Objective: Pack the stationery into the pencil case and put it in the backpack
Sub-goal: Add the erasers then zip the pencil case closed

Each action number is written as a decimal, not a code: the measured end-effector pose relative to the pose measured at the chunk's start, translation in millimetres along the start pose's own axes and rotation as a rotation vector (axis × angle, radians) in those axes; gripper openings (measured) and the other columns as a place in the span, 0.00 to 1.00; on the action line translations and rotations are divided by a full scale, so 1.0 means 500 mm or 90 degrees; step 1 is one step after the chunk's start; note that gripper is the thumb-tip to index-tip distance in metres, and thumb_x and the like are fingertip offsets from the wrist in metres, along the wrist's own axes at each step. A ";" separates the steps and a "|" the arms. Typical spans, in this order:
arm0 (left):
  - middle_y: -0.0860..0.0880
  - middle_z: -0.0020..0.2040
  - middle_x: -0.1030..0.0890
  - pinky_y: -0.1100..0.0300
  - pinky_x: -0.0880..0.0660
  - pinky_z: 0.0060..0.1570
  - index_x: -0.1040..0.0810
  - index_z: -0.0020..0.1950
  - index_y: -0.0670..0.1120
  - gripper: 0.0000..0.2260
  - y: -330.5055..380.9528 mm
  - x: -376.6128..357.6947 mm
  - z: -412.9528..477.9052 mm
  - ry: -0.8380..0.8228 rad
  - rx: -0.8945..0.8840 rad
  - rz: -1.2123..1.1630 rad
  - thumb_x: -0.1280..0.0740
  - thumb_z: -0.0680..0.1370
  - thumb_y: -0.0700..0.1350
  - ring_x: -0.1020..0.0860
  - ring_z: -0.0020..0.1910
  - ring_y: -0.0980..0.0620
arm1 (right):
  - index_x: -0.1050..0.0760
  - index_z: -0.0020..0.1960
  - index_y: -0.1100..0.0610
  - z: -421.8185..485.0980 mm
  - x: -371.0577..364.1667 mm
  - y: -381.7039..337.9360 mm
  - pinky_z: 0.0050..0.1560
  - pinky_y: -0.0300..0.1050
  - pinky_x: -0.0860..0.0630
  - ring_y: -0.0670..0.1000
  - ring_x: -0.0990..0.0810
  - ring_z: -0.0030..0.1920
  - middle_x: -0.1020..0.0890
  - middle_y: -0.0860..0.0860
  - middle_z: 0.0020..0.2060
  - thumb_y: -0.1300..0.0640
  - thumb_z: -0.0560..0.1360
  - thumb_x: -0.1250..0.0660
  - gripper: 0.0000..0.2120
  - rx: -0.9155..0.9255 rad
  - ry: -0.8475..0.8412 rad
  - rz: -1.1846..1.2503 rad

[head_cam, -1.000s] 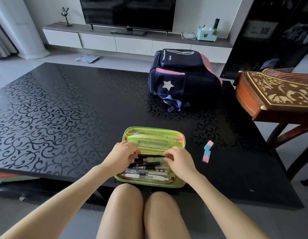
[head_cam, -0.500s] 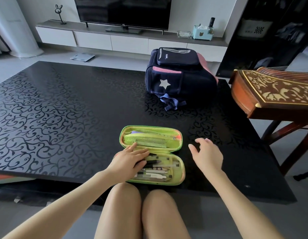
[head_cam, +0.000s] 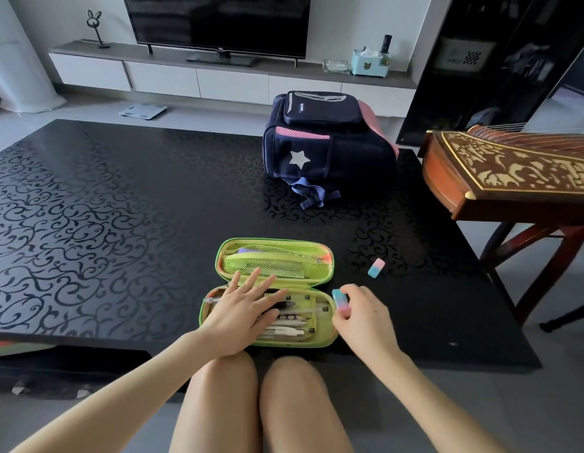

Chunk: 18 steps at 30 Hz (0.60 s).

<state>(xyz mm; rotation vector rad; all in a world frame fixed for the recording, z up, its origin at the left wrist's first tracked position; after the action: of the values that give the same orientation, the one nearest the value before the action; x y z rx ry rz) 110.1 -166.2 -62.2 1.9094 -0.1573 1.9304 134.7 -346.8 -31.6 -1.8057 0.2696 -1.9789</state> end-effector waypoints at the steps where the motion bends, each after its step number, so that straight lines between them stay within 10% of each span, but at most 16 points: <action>1: 0.51 0.75 0.45 0.48 0.65 0.69 0.42 0.72 0.57 0.34 0.001 -0.003 0.004 -0.001 0.001 -0.001 0.69 0.72 0.66 0.54 0.75 0.43 | 0.26 0.53 0.59 -0.007 -0.011 -0.010 0.35 0.42 0.32 0.51 0.28 0.36 0.26 0.51 0.41 0.62 0.71 0.36 0.10 0.009 -0.009 -0.018; 18: 0.44 0.75 0.44 0.47 0.53 0.72 0.44 0.74 0.51 0.41 -0.064 -0.001 -0.040 0.055 0.162 -0.042 0.74 0.69 0.68 0.49 0.74 0.41 | 0.28 0.45 0.55 -0.012 -0.065 -0.042 0.40 0.37 0.36 0.47 0.31 0.40 0.22 0.49 0.41 0.51 0.74 0.34 0.07 0.067 -0.068 -0.031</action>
<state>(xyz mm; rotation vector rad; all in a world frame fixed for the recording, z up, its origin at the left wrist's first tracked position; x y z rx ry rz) 103.0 -130.0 -70.2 1.9545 0.1830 2.0649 126.1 -314.7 -52.6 -1.8594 0.0872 -1.8850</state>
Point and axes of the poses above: each hand's wrist, its own z-axis towards the middle knuckle, its own x-axis out of the back of the hand, y = z × x, the point moved 10 cm from there along z, towards the middle knuckle
